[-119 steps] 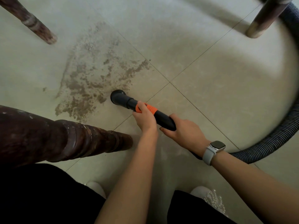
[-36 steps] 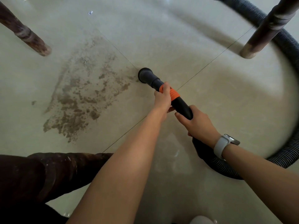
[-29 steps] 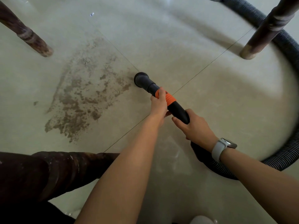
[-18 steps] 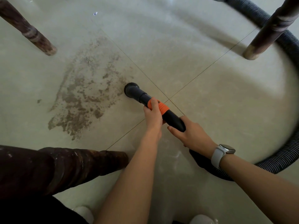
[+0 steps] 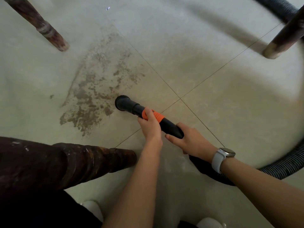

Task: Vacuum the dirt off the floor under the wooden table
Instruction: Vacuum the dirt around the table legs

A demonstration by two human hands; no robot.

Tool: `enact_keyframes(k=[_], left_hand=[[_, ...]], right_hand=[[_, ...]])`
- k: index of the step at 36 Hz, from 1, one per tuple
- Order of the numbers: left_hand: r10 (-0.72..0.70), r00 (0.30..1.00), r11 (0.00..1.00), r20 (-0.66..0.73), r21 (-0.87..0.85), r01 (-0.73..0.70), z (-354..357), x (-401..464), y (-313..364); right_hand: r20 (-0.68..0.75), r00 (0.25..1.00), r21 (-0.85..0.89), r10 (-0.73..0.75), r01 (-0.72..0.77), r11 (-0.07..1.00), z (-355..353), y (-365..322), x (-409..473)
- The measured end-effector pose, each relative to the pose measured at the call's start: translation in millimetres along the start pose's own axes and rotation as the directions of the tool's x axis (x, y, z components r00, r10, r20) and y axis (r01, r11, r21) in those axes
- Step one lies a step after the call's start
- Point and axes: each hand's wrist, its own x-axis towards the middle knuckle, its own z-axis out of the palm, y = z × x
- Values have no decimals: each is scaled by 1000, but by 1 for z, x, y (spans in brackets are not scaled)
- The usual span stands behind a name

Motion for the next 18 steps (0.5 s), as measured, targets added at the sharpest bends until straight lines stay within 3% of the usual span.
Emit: enact_keyframes(k=[18], left_hand=[[-36,969,999,-246,2,37,-25,11,3]], right_hand=[[142,987,-13,-68,71,997,16,-7,14]])
